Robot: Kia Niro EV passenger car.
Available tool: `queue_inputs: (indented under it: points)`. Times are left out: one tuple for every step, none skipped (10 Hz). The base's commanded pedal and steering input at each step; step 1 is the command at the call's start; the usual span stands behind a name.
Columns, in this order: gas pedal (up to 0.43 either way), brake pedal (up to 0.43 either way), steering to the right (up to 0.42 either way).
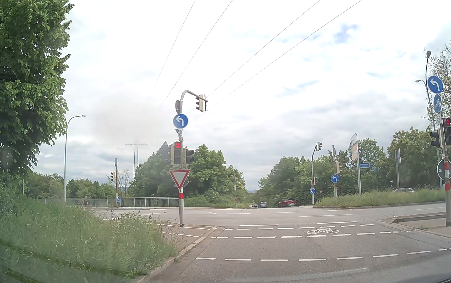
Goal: Follow the waypoints while adhering to traffic rules and regulations
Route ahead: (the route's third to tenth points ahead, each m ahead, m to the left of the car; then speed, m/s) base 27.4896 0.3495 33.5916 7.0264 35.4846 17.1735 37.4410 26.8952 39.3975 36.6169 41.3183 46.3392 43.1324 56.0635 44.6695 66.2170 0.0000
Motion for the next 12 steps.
queue_inputs:
  points:
    - [0.000,0.244,-0.007]
    - [0.000,0.244,-0.007]
    - [0.000,0.244,-0.007]
    - [0.000,0.244,-0.007]
    - [0.000,0.244,-0.007]
    - [0.000,0.244,-0.007]
    - [0.000,0.244,-0.007]
    - [0.000,0.250,-0.007]
    - [0.000,0.244,-0.007]
    - [0.000,0.244,-0.007]
    - [0.000,0.244,-0.007]
    - [0.000,0.244,-0.007]
